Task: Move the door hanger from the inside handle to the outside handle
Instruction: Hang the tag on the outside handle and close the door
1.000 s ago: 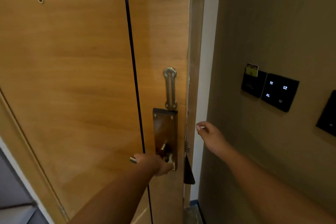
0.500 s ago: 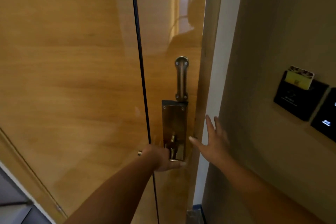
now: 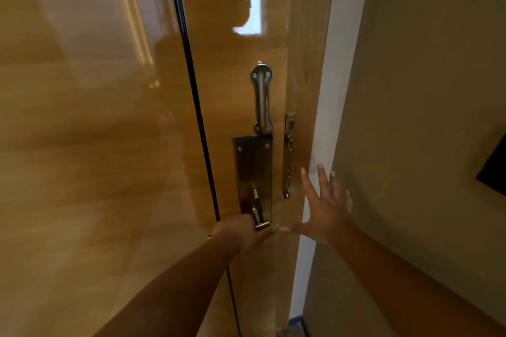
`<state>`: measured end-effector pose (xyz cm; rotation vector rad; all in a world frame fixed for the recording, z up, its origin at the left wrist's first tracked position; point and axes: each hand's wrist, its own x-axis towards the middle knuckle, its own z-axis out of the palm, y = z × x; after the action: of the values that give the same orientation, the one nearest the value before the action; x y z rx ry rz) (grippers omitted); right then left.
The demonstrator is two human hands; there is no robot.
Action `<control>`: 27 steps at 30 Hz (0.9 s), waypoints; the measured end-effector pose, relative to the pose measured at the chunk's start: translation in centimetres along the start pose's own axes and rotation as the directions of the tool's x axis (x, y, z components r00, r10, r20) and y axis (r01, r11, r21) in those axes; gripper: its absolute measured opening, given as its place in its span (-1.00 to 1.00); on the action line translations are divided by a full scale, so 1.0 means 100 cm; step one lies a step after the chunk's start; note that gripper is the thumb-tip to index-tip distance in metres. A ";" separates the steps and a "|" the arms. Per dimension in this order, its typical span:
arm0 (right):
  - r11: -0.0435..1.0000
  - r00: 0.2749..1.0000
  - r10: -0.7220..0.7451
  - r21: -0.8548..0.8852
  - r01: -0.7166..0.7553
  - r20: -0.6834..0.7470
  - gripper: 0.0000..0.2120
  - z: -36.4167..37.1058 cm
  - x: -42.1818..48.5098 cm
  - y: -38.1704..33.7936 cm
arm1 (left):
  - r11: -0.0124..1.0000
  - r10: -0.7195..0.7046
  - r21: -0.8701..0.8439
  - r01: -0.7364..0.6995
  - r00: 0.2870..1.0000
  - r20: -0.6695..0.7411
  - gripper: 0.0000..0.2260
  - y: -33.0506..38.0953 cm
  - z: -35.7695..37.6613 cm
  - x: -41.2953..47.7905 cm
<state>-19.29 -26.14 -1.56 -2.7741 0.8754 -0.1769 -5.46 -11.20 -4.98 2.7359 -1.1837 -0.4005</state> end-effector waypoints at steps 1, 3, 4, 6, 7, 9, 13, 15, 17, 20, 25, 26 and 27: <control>1.000 1.000 0.004 -0.003 -0.004 0.009 0.22 0.000 0.007 0.000 | 1.000 -0.006 -0.019 0.006 1.000 -0.030 -0.40 -0.002 0.002 0.007; 1.000 1.000 0.013 -0.002 -0.013 0.023 0.22 0.002 0.018 0.001 | 0.999 -0.009 -0.052 0.006 0.998 -0.063 -0.45 -0.006 0.003 0.022; 1.000 1.000 0.018 -0.009 -0.018 0.024 0.21 0.004 0.023 0.001 | 0.998 -0.010 -0.062 0.005 0.997 -0.078 -0.47 -0.009 0.002 0.031; 0.999 0.999 0.033 -0.026 -0.032 0.016 0.20 0.007 0.031 0.003 | 0.997 -0.012 -0.076 0.004 0.994 -0.109 -0.50 -0.012 0.002 0.044; 0.999 0.999 0.039 -0.032 -0.039 0.008 0.20 0.008 0.034 0.004 | 0.996 -0.017 -0.084 0.006 0.992 -0.129 -0.50 -0.013 0.003 0.049; 0.998 0.999 0.045 -0.036 -0.045 -0.008 0.18 0.011 0.039 0.005 | 0.995 -0.031 -0.096 0.014 0.984 -0.176 -0.50 -0.015 0.005 0.059; 0.998 0.999 0.046 -0.029 -0.046 -0.022 0.17 0.018 0.045 0.008 | 0.995 0.024 -0.090 -0.047 0.969 -0.245 -0.44 -0.021 0.006 0.075; 0.998 0.999 0.052 -0.032 -0.053 -0.009 0.17 0.022 0.047 0.008 | 0.992 0.045 -0.100 -0.074 0.963 -0.266 -0.37 -0.024 0.010 0.080; 0.998 0.998 0.062 -0.029 -0.063 -0.009 0.17 0.025 0.049 0.006 | 0.990 0.047 -0.114 -0.082 0.958 -0.284 -0.36 -0.026 0.014 0.084; 0.998 0.998 0.063 -0.028 -0.064 -0.012 0.16 0.029 0.051 -0.002 | 0.987 0.036 -0.142 -0.080 0.956 -0.290 -0.39 -0.027 0.018 0.085; 0.997 0.997 0.076 -0.020 -0.077 -0.022 0.17 0.030 0.041 -0.011 | 0.986 0.019 -0.152 -0.064 0.958 -0.285 -0.32 -0.024 0.013 0.081; 0.996 0.996 0.087 -0.013 -0.088 -0.027 0.18 0.030 0.037 -0.012 | 0.988 0.020 -0.144 -0.062 0.961 -0.277 -0.34 -0.025 0.012 0.080; 0.995 0.994 0.100 -0.014 -0.100 -0.033 0.18 0.029 0.033 -0.012 | 0.992 0.022 -0.118 -0.054 0.965 -0.260 -0.37 -0.024 0.007 0.077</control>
<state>-15.43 -26.56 -3.91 -2.7413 1.0253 -0.1986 1.04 -15.21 -7.68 2.5584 -1.1020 -0.1034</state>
